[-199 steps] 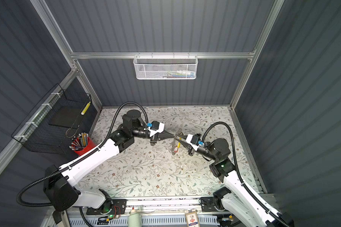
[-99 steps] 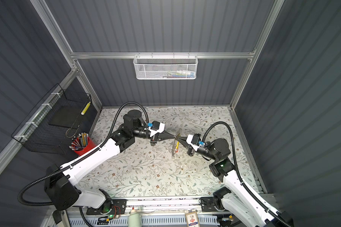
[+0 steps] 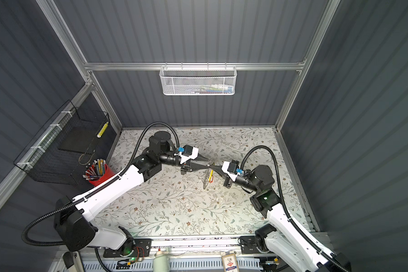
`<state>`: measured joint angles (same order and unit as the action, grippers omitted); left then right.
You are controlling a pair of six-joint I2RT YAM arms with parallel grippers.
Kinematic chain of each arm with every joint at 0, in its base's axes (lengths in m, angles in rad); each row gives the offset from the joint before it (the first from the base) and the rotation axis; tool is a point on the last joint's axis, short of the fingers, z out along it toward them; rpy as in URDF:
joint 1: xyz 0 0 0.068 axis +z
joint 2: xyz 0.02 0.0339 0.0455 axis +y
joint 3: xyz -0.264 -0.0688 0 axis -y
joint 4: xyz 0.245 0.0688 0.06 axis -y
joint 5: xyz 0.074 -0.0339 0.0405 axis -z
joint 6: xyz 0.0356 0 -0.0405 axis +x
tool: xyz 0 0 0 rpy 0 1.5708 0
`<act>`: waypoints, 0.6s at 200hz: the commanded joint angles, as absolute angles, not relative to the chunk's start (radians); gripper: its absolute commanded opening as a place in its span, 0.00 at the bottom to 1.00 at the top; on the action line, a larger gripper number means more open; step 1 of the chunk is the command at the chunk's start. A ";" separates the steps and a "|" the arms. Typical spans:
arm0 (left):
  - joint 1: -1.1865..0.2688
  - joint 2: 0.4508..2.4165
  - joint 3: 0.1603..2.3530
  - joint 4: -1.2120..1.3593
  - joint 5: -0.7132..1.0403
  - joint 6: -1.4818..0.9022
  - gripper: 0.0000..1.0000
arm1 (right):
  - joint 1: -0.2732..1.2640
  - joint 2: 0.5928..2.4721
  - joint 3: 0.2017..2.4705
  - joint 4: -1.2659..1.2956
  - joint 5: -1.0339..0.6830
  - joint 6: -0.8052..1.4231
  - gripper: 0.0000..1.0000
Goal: Put the keys on the keyring
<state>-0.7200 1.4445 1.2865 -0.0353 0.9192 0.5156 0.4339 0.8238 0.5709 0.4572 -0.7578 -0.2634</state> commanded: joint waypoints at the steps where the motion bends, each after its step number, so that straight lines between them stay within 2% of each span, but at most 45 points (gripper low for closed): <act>1: -0.735 1.441 1.377 -0.239 0.755 0.670 0.43 | 0.430 0.809 0.636 0.329 -0.744 -0.307 0.00; 67: -0.831 1.446 1.506 -0.504 0.453 0.902 0.42 | 0.431 0.843 0.752 0.092 -0.712 -0.349 0.00; 97: -0.842 1.461 1.524 -0.529 0.423 0.918 0.38 | 0.431 0.851 0.776 0.057 -0.706 -0.357 0.00; 120: -0.847 1.470 1.540 -0.556 0.410 0.934 0.31 | 0.431 0.851 0.785 0.037 -0.701 -0.368 0.00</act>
